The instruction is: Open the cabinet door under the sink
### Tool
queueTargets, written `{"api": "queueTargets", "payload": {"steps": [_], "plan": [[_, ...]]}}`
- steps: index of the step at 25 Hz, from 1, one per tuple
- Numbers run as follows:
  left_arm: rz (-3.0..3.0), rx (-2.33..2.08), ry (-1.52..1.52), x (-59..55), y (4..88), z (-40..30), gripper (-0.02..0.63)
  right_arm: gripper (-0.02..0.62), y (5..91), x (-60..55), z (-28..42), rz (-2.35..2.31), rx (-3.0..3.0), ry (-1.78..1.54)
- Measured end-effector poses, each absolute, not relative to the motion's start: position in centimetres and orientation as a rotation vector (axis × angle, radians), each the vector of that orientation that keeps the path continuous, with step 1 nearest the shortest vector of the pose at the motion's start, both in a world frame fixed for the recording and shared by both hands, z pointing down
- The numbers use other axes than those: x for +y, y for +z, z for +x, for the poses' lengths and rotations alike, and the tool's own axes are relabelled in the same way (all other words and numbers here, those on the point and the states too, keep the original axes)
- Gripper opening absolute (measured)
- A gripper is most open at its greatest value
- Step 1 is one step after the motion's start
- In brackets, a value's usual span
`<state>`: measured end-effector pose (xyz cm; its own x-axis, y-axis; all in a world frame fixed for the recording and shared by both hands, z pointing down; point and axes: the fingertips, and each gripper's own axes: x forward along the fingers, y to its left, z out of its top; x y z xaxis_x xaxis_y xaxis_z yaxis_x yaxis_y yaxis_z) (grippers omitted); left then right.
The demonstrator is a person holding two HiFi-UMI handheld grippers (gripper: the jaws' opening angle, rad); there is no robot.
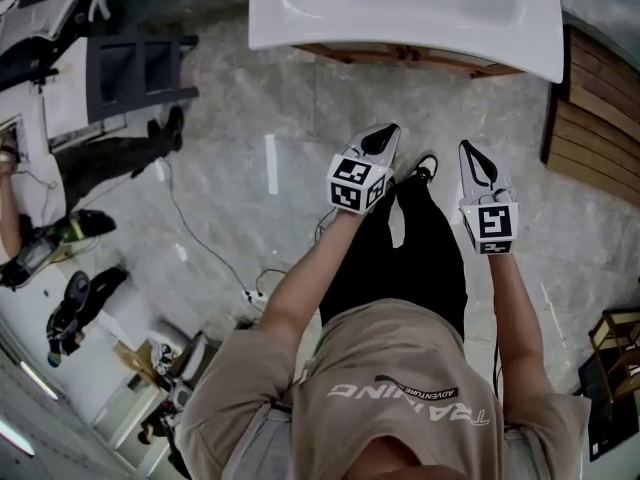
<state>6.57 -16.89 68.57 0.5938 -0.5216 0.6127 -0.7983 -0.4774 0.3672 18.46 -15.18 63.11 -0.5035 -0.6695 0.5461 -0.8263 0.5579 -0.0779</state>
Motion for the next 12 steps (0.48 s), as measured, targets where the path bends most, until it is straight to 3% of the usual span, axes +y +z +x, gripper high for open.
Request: {"api": "queueTargets", "payload": {"steps": [12], "plan": [[2.078, -1.048, 0.481, -20.0, 78.1, 7.0, 0.015, 0.002, 72.3, -18.3, 17.1, 1.238, -2.312, 0.493]]}}
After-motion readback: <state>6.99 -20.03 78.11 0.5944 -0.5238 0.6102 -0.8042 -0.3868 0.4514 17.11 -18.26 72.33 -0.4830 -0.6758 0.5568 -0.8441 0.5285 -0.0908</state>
